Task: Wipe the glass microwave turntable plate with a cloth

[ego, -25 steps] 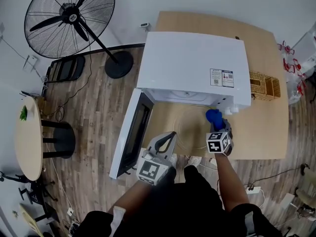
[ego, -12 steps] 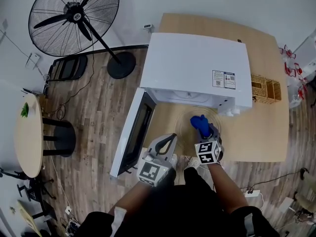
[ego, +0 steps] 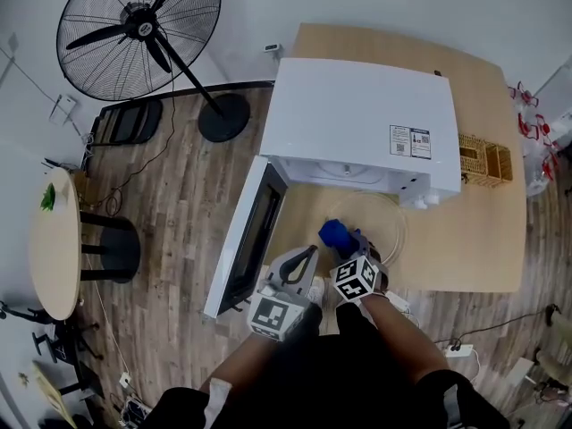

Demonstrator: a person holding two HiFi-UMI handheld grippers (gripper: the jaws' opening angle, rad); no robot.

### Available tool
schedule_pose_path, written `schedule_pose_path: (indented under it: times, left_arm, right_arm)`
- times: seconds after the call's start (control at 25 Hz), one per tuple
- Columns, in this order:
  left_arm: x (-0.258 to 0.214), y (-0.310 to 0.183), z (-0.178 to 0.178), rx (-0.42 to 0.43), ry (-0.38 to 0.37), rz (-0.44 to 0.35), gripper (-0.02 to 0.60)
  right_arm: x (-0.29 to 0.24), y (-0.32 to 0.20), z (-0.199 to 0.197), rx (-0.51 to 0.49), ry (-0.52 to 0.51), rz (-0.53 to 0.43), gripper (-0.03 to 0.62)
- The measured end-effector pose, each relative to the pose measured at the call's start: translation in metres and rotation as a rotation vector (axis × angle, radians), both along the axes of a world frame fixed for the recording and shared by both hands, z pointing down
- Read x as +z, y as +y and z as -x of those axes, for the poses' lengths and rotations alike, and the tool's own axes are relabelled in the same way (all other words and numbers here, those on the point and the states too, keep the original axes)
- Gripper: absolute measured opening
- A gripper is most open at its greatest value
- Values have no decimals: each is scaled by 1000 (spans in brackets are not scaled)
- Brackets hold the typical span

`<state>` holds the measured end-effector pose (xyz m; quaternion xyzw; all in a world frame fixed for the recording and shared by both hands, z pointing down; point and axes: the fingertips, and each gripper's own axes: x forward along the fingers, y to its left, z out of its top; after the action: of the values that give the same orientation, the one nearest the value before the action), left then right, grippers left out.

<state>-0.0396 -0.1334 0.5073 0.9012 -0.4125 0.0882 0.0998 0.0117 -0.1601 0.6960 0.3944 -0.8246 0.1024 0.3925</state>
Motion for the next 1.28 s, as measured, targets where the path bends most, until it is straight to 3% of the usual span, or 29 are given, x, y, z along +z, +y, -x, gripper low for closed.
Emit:
schedule_pose_path:
  times: [0.24, 0.88, 1.16, 1.28]
  left_arm:
    - [2, 2, -2, 11, 6, -1, 6]
    - [5, 14, -10, 62, 8, 24, 6]
    - [0, 14, -11, 76, 8, 12, 6]
    - [1, 15, -9, 71, 2, 9, 6]
  right_arm:
    - [2, -8, -20, 48, 22, -33, 141]
    - [0, -29, -173, 405, 155, -97, 141]
    - [0, -31, -191, 446, 161, -98, 141]
    - [-5, -30, -189, 468, 91, -93, 144]
